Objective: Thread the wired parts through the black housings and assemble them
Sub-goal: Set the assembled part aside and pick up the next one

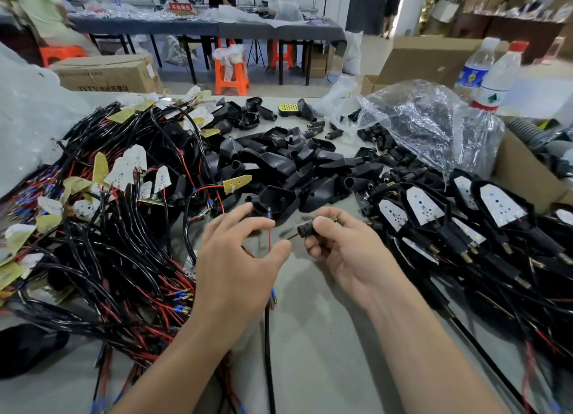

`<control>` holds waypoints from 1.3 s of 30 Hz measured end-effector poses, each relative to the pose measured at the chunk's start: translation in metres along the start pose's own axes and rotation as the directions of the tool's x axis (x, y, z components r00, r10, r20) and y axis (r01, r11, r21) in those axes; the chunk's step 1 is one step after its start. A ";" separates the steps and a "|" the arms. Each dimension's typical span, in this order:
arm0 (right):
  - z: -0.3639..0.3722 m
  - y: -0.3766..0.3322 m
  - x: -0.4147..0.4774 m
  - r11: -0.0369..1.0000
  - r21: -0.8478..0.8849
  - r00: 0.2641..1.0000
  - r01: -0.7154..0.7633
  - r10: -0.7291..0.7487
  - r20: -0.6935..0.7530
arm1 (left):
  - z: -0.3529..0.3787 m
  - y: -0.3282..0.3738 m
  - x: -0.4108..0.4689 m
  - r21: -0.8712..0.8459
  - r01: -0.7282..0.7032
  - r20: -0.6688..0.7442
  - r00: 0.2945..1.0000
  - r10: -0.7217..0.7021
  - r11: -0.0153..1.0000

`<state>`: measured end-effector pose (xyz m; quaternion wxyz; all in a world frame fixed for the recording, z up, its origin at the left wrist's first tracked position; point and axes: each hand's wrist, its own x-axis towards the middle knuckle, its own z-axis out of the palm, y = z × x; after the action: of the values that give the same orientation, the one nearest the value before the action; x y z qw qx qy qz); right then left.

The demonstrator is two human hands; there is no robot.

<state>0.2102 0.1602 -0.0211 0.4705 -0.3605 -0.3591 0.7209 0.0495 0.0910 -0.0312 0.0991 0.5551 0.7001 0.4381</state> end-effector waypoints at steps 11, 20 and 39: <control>0.006 0.008 -0.004 0.997 -0.078 0.998 -0.010 0.015 0.060 | 0.000 0.002 0.004 -0.044 -0.093 0.083 0.992 0.096 0.995; 0.008 0.009 -0.004 0.993 -0.078 0.990 -0.093 0.100 0.097 | -0.005 0.002 0.003 -0.096 -0.079 0.025 0.996 0.082 0.992; 0.004 0.010 -0.001 0.997 -0.065 0.993 -0.034 0.026 -0.116 | -0.018 0.005 0.015 -0.776 0.420 0.301 0.902 -0.309 0.471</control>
<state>0.2027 0.1554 -0.0276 0.4672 -0.4225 -0.3497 0.6935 0.0364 0.0948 -0.0113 0.4795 0.3050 0.5062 0.6486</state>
